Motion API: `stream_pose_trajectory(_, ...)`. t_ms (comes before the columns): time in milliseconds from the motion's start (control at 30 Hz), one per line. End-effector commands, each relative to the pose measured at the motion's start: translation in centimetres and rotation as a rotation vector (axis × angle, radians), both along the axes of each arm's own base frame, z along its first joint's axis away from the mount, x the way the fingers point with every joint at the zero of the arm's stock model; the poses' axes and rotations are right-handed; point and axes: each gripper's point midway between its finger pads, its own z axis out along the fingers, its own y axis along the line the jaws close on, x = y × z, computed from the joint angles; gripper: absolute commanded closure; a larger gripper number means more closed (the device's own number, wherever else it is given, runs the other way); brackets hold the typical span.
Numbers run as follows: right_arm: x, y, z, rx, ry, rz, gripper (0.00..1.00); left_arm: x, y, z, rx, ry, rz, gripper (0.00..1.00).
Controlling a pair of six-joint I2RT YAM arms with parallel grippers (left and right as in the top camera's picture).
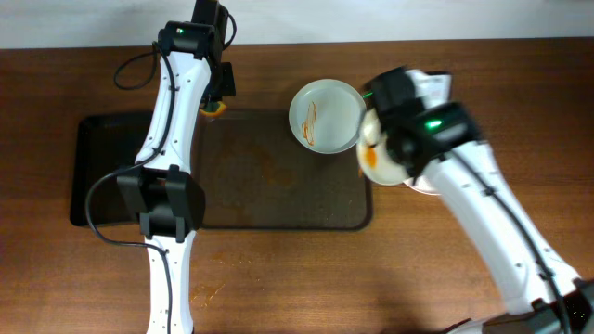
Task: Clean dirty plates on tray and stack at the side
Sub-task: 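Carry the plate with the right gripper and stack it on the side plate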
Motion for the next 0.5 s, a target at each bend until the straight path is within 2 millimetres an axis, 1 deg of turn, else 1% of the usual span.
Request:
stream_pose_trajectory(0,0.8,2.9,2.5,-0.332,-0.169,0.013,0.96,0.3,0.2,0.8,-0.005,-0.022,-0.003,0.99)
stream_pose_trajectory(33,0.9,4.7,2.6,-0.398,-0.201,0.048,0.96,0.2,0.2,0.8,-0.005,-0.021,-0.003,0.99)
stream_pose_trajectory(100,0.9,7.0,2.8,-0.439,-0.244,0.092,0.96,0.3,0.2,0.8,-0.005,-0.022,-0.003,0.99)
stream_pose_trajectory(167,1.0,6.9,2.6,-0.404,-0.269,0.066,0.96,0.3,0.2,0.8,-0.005,-0.022,-0.003,0.99)
stream_pose_trajectory(200,1.1,6.5,2.0,-0.365,-0.255,0.047,0.96,0.3,0.2,0.8,-0.005,-0.022,-0.003,0.99)
stream_pose_trajectory(233,1.3,5.5,0.7,-0.291,-0.196,0.027,0.96,0.3,0.2,0.8,-0.005,-0.022,-0.003,0.99)
stream_pose_trajectory(300,1.4,3.5,-0.5,-0.152,-0.128,-0.027,0.96,0.3,0.2,0.8,-0.005,-0.022,-0.003,0.99)
stream_pose_trajectory(333,1.3,1.7,-0.6,-0.068,-0.111,-0.077,0.96,0.3,0.2,0.8,-0.005,-0.022,-0.003,0.99)
stream_pose_trajectory(367,1.1,-0.9,-0.3,0.012,-0.105,-0.145,0.96,0.3,0.2,0.8,-0.005,-0.022,-0.003,0.99)
stream_pose_trajectory(400,0.9,-3.6,-1.1,0.117,-0.044,-0.19,0.96,0.3,0.2,0.9,-0.005,-0.023,-0.003,0.99)
stream_pose_trajectory(467,0.5,-6.8,-3.0,0.262,0.05,-0.249,0.96,0.3,0.2,0.8,-0.005,-0.022,-0.003,0.99)
